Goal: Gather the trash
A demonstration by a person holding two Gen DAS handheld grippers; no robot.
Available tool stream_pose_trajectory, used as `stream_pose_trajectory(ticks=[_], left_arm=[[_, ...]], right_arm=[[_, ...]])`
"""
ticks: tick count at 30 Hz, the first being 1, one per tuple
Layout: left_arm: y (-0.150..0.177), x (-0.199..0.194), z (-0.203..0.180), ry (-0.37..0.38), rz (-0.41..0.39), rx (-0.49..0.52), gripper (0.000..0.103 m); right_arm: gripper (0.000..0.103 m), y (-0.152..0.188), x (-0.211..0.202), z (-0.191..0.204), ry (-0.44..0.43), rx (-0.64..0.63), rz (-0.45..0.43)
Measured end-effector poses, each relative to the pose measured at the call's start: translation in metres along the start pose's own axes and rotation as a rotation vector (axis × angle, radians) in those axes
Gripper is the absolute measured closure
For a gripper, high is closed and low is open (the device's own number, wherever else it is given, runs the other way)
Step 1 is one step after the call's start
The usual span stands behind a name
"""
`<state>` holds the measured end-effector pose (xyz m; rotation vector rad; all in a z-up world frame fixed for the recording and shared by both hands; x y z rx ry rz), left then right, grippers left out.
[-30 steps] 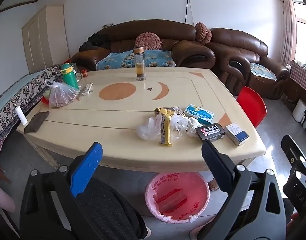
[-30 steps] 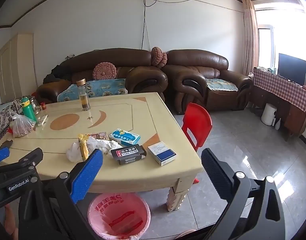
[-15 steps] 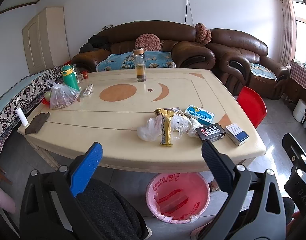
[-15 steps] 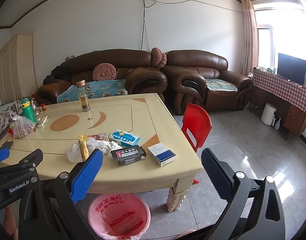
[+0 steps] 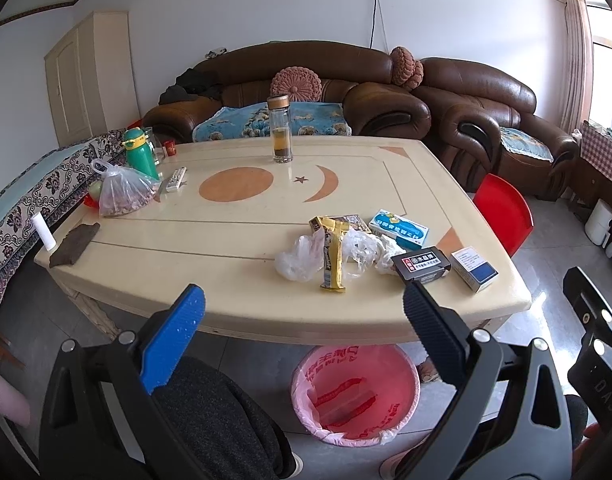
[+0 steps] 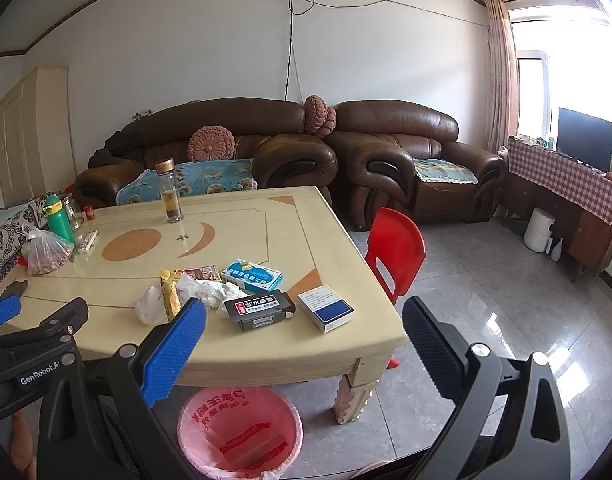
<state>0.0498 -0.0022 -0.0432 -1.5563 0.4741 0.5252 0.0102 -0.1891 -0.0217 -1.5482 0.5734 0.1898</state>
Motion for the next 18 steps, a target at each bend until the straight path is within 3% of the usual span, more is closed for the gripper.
stream_pose_trajectory(ticks=[18], left_arm=[[-0.0006, -0.0014, 0.0028, 0.008, 0.006, 0.003, 0.006]], right_arm=[[0.007, 0.0018, 0.0019, 0.0048, -0.011, 0.003, 0.005]])
Point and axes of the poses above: each gripper's, at about its wrist camera, not at the fingertips, and x roughly the way its jaws point, z to its left, y to its underside, the point moved 7 cm from there along x, roughly the way its jaws point, and after that the axes turned 6 degrees about -x, right-handed, at the moved point
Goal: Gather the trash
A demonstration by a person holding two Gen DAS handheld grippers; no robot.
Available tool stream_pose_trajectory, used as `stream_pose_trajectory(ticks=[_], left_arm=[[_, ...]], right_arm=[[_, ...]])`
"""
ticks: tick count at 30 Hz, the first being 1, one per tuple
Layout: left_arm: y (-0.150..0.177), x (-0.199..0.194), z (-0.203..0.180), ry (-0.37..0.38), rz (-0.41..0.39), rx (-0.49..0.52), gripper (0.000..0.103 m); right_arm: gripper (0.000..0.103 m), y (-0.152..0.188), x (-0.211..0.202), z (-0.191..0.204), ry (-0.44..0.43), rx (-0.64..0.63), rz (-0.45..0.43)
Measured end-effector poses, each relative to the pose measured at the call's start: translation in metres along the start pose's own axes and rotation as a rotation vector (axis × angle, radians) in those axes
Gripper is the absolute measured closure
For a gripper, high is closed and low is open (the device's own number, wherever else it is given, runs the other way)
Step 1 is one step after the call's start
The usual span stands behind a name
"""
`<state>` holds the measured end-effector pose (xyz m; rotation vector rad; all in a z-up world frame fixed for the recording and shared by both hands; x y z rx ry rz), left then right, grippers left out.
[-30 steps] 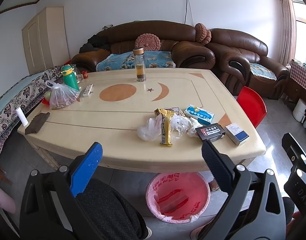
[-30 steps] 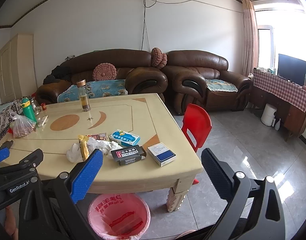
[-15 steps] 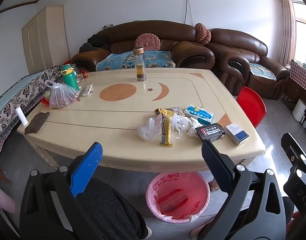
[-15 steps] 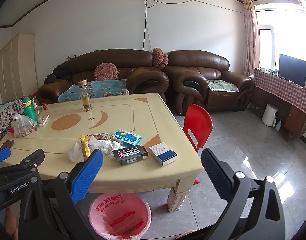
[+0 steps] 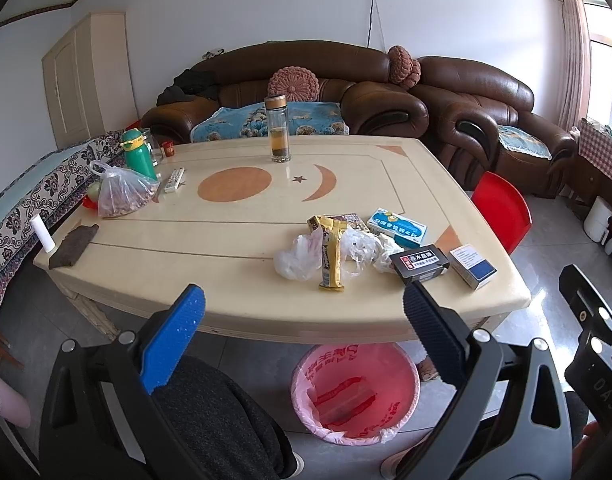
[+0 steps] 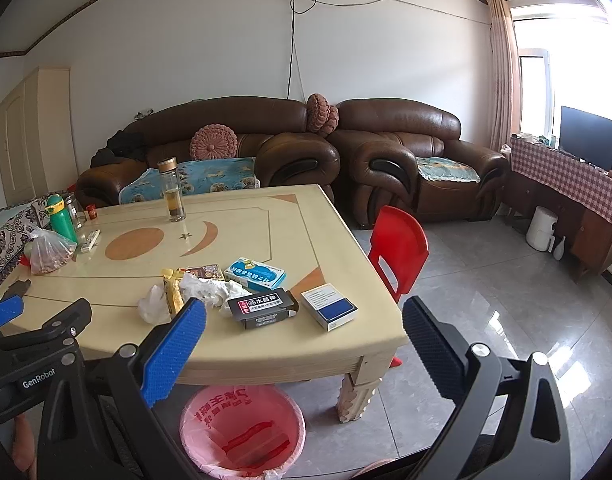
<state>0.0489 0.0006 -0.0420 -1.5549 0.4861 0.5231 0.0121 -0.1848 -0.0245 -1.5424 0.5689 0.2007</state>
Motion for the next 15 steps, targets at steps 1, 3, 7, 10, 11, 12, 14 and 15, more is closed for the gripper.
stream_pose_trajectory(ticks=[1, 3, 7, 10, 11, 12, 14, 15], left_arm=[[-0.0008, -0.0003, 0.0002, -0.001, -0.001, 0.001, 0.006], [-0.0010, -0.0002, 0.0001, 0.001, 0.001, 0.000, 0.006], [-0.0006, -0.0003, -0.0003, 0.000, -0.001, 0.000, 0.006], [-0.0008, -0.0002, -0.0002, 0.000, 0.000, 0.001, 0.006], [-0.0007, -0.0003, -0.0002, 0.000, 0.000, 0.001, 0.006], [-0.0006, -0.0003, -0.0001, 0.000, 0.000, 0.000, 0.006], [-0.0005, -0.0003, -0.0002, 0.001, 0.000, 0.001, 0.006], [-0.0003, -0.0003, -0.0003, 0.000, 0.000, 0.001, 0.006]], right_arm=[[0.007, 0.0008, 0.0005, 0.0002, -0.001, 0.001, 0.000], [0.007, 0.0018, 0.0013, 0.0013, -0.003, 0.001, 0.001], [0.007, 0.0017, 0.0018, 0.0026, -0.005, 0.002, 0.001], [0.007, 0.0017, 0.0017, 0.0018, -0.005, 0.002, 0.002], [0.007, 0.0017, 0.0017, 0.0022, -0.005, 0.002, 0.002], [0.007, 0.0016, 0.0018, 0.0022, -0.005, 0.001, 0.002], [0.007, 0.0017, 0.0018, 0.0019, -0.005, 0.001, 0.003], [0.007, 0.0020, 0.0017, 0.0017, -0.005, 0.001, 0.003]])
Point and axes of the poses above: each gripper's, at about its wrist camera, not at the fingertips, and x roughly the way its jaws point, z to its left, y to its underside, the point moved 7 cm from there along x, roughly the way its jaws point, and after that the axes turned 6 degrees about -x, right-handed, at the moved point
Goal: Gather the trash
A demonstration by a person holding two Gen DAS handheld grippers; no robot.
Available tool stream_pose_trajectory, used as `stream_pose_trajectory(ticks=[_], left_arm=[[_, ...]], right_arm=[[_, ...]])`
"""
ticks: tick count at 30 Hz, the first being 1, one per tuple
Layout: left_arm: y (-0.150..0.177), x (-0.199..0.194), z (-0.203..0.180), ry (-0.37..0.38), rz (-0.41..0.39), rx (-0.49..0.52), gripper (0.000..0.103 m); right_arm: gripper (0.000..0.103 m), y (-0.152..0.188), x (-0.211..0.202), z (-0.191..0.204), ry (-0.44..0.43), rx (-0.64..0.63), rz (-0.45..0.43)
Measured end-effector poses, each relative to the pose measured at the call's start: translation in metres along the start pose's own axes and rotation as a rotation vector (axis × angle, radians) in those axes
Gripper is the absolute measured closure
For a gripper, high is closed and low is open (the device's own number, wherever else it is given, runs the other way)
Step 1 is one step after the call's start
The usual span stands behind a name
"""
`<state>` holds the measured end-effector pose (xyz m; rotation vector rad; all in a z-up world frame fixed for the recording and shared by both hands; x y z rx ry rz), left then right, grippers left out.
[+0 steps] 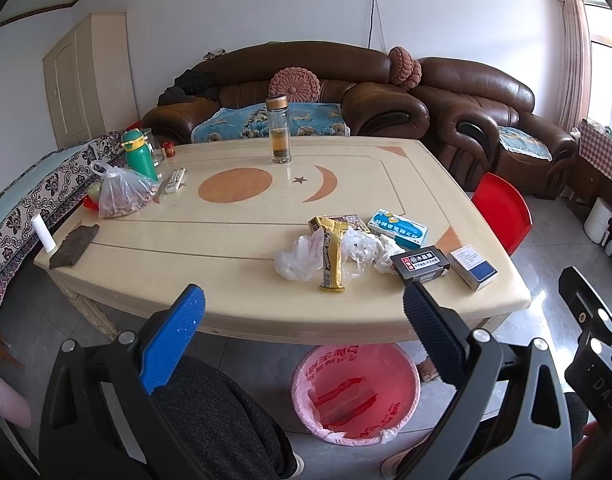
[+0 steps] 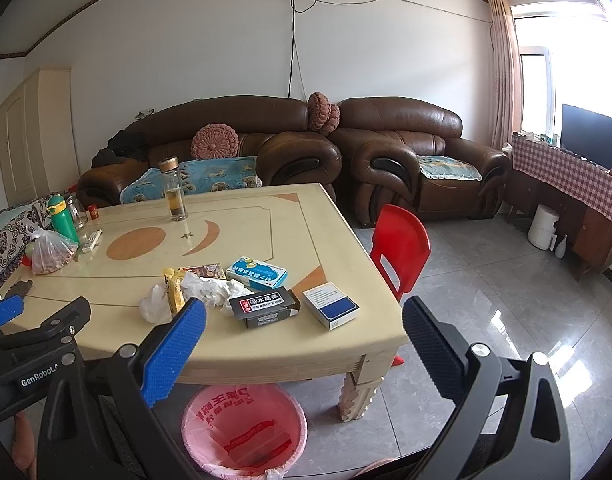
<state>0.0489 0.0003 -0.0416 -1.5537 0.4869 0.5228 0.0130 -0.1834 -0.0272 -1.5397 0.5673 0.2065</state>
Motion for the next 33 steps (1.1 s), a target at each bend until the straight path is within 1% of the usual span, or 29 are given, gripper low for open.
stream_pose_trajectory(ticks=[9, 16, 21, 23, 26, 29, 33], left_arm=[[0.000, 0.001, 0.000, 0.000, 0.004, 0.000, 0.006], [0.004, 0.011, 0.001, 0.013, 0.027, 0.001, 0.006], [0.015, 0.032, -0.001, 0.029, 0.057, 0.029, 0.006], [0.021, 0.044, -0.001, 0.038, 0.085, 0.037, 0.006], [0.029, 0.061, -0.002, 0.078, 0.131, 0.024, 0.006], [0.033, 0.078, -0.002, 0.098, 0.160, 0.017, 0.006], [0.035, 0.097, -0.004, 0.108, 0.169, 0.010, 0.006]], right_arm=[[0.007, 0.002, 0.002, 0.001, -0.002, -0.001, 0.003], [0.007, 0.010, 0.017, 0.000, -0.044, 0.001, 0.031], [0.007, 0.015, 0.034, -0.004, -0.073, -0.025, 0.048], [0.007, 0.018, 0.042, -0.006, -0.088, -0.034, 0.053], [0.007, 0.025, 0.059, -0.013, -0.094, -0.036, 0.075], [0.007, 0.030, 0.074, -0.016, -0.106, -0.046, 0.095], [0.007, 0.037, 0.096, -0.018, -0.127, -0.083, 0.119]])
Point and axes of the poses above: each gripper's, at about its wrist camera, not at the fingertips, and x roughly the way its jaws point, z to its left, y to its underside, the point moved 7 cm from there along x, roughly the way its jaws point, and after that the axes turned 6 degrees about -x, right-handed, at the moved point
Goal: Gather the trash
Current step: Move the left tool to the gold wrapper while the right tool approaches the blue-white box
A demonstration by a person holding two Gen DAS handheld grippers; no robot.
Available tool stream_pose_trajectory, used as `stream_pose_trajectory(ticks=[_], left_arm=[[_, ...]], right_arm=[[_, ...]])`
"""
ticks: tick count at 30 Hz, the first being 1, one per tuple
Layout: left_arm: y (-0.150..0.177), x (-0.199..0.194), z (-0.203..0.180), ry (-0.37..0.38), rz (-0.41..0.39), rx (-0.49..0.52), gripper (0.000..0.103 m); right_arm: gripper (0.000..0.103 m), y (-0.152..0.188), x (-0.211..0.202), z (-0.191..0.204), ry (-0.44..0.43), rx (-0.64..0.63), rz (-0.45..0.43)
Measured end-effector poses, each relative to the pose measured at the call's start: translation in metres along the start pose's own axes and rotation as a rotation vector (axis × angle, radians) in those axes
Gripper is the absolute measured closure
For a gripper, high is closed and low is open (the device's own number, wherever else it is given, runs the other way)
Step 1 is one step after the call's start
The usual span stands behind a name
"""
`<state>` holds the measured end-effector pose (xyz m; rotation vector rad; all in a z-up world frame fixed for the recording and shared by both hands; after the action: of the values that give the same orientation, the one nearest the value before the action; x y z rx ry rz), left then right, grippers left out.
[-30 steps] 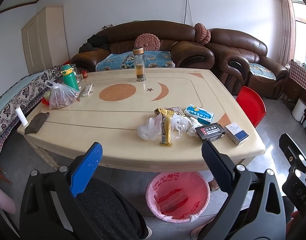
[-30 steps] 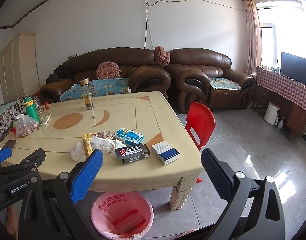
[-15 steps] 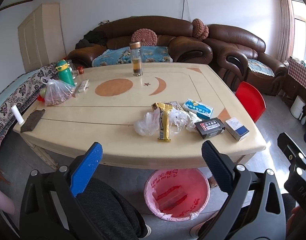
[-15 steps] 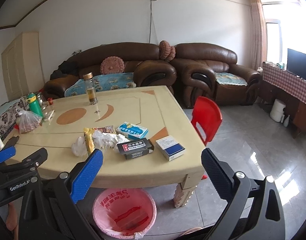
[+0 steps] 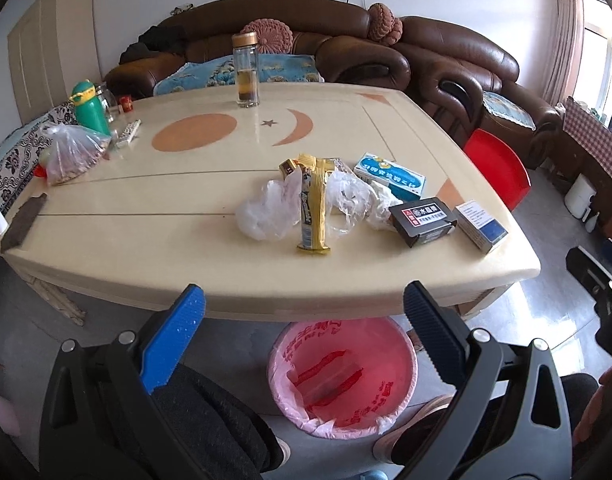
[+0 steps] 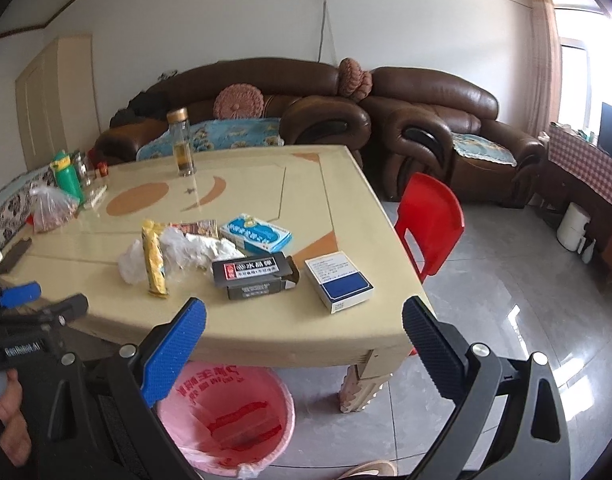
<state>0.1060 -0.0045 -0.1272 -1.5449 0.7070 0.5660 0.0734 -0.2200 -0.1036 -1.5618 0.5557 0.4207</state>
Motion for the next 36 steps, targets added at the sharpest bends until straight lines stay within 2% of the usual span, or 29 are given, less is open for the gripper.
stream_pose_trajectory(ticks=[13, 19, 23, 31, 36], left_arm=[[-0.002, 0.066, -0.022, 0.026, 0.083, 0.042, 0.006], [-0.007, 0.094, -0.015, 0.043, 0.124, -0.022, 0.006], [-0.014, 0.109, -0.014, 0.025, 0.127, -0.030, 0.006], [-0.016, 0.133, -0.009, 0.004, 0.146, -0.046, 0.006], [-0.019, 0.142, -0.008, 0.016, 0.150, -0.053, 0.006]], right_arm=[[0.007, 0.007, 0.090, -0.032, -0.120, -0.005, 0.074], [0.007, 0.013, 0.126, -0.038, -0.176, -0.035, 0.117], [0.007, 0.017, 0.149, -0.041, -0.221, -0.056, 0.152], [0.007, 0.022, 0.184, -0.041, -0.231, -0.111, 0.178], [0.007, 0.028, 0.198, -0.045, -0.234, -0.112, 0.190]])
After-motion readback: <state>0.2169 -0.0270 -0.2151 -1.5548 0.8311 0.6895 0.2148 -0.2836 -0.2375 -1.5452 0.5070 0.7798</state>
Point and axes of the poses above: each gripper's, at about its wrist camera, not at the fingertips, and x roughly the way its jaws point, z to its left, y to its underside, the point moved 7 cm from there along x, roughly the way its jaws point, and after that the axes turned 6 degrees about -x, right-handed, at the moved point
